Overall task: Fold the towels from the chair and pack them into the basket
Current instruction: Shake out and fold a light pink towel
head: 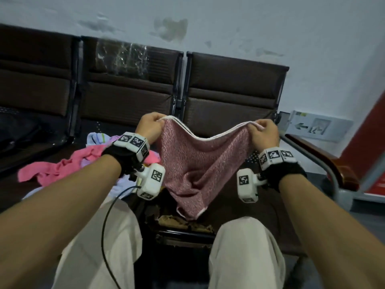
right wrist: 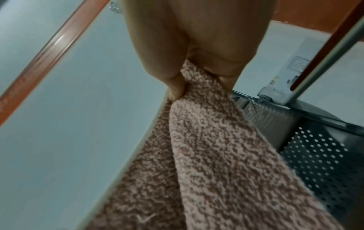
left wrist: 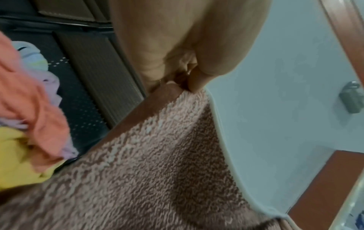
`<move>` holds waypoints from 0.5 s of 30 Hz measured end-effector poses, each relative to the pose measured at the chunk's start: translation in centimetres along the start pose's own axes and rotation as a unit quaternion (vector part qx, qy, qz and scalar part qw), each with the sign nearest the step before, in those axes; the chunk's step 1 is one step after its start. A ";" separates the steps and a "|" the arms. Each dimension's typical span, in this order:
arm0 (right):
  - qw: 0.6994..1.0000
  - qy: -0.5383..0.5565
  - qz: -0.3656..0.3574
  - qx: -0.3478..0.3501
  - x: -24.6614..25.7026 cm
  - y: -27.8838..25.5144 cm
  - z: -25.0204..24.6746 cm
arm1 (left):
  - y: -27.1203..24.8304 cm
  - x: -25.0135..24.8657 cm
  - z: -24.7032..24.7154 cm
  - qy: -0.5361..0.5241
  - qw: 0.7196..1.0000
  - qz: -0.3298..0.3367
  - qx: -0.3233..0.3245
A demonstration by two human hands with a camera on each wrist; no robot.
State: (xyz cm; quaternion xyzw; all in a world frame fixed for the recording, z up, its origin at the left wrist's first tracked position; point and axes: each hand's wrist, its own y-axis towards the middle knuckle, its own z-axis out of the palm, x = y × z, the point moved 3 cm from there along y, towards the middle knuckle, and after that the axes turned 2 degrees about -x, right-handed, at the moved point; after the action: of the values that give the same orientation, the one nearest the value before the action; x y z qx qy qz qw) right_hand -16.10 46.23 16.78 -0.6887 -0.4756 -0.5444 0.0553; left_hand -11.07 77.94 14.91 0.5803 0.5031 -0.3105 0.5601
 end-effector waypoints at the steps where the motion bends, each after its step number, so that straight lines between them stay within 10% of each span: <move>1: 1.000 0.008 -0.008 -0.014 0.5 0.0 -0.7 | 0.3 -1.1 -0.3 -0.003 1.000 0.017 -0.006; 8: 0.991 0.015 -0.094 -0.091 4.3 1.7 -4.6 | 2.4 -5.5 -3.5 0.102 0.978 0.132 -0.126; 15: 0.998 -0.054 -0.014 -0.035 -1.8 2.0 -0.1 | 3.3 2.0 -0.6 0.140 0.984 0.067 -0.083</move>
State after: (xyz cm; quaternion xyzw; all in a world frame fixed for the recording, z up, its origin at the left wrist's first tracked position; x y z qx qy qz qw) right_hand -14.64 44.00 16.25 -0.7119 -0.4680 -0.5235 -0.0027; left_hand -7.55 79.47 14.30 0.6020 0.5607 -0.1451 0.5497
